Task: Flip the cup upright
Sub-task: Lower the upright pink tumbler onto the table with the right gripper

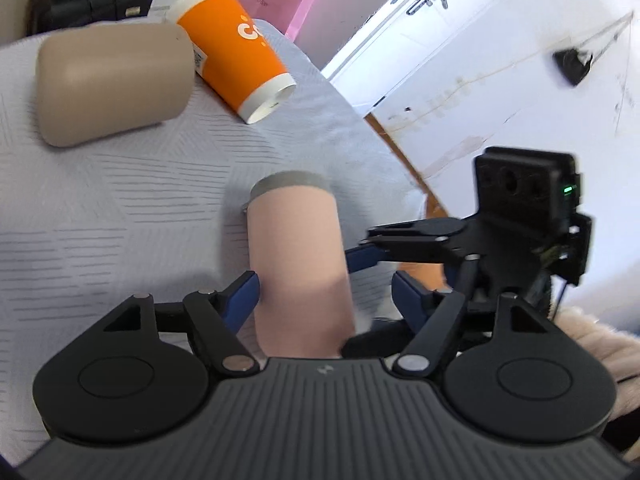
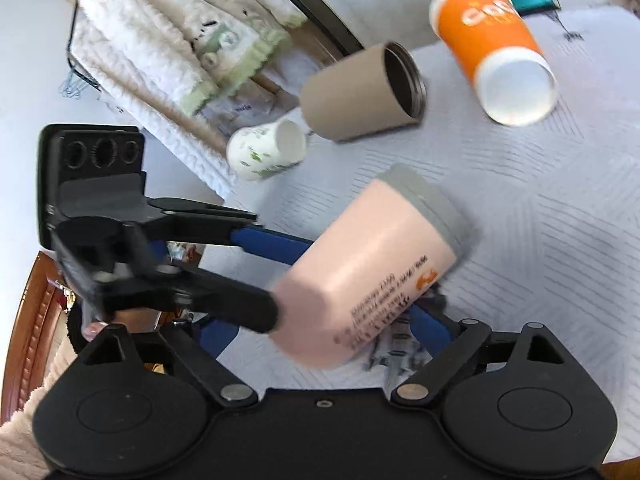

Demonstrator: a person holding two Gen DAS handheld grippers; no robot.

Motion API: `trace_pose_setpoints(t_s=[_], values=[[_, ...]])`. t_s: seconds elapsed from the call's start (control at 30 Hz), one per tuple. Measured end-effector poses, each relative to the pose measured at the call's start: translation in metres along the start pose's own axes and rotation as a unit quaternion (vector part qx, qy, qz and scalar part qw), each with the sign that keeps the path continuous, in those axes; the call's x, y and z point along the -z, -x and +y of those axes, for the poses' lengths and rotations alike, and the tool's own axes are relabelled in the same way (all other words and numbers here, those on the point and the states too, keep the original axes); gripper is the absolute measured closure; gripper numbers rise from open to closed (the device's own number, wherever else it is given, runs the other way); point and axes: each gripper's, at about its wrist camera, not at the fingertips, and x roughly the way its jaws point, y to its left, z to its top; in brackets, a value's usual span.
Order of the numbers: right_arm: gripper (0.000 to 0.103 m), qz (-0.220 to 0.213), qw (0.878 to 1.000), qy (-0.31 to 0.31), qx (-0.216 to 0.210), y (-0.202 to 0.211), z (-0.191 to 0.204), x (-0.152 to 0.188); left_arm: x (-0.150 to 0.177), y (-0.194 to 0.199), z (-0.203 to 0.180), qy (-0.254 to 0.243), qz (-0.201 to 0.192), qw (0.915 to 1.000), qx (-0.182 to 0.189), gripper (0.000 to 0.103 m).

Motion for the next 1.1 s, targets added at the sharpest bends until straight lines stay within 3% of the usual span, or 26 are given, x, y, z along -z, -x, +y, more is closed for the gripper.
trace_pose_setpoints(t_s=[0.17, 0.3, 0.4, 0.57, 0.7, 0.8, 0.9, 1.0, 1.1], values=[[0.008, 0.007, 0.999, 0.005, 0.039, 0.008, -0.006, -0.010, -0.012, -0.013, 0.007, 0.036, 0.011, 0.9993, -0.007, 0.032], [0.009, 0.021, 0.999, -0.004, 0.033, 0.006, -0.010, -0.012, -0.014, -0.030, 0.012, 0.057, 0.032, 0.9978, -0.010, 0.031], [0.017, 0.020, 1.000, -0.010, 0.011, 0.007, -0.012, -0.010, -0.011, -0.037, 0.011, 0.066, 0.026, 0.9973, -0.018, 0.031], [0.024, -0.001, 0.999, 0.046, 0.007, 0.010, -0.004, -0.006, -0.004, -0.030, -0.008, 0.017, -0.008, 0.9983, -0.054, 0.037], [0.026, -0.022, 0.993, 0.118, 0.017, 0.014, 0.010, 0.000, 0.006, -0.019, -0.036, -0.046, -0.047, 0.9923, -0.104, 0.039], [0.027, -0.050, 0.980, 0.186, 0.044, 0.015, 0.023, 0.007, 0.012, -0.011, -0.055, -0.099, -0.083, 0.9804, -0.149, 0.040], [0.029, -0.091, 0.960, 0.252, 0.079, 0.014, 0.033, 0.013, 0.013, -0.003, -0.065, -0.123, -0.119, 0.9697, -0.174, 0.039], [0.029, -0.146, 0.926, 0.324, 0.129, 0.010, 0.042, 0.020, 0.009, 0.003, -0.061, -0.121, -0.149, 0.9648, -0.180, 0.039], [0.029, -0.167, 0.900, 0.366, 0.169, 0.002, 0.045, 0.019, 0.007, 0.005, -0.050, -0.113, -0.172, 0.9619, -0.180, 0.040]])
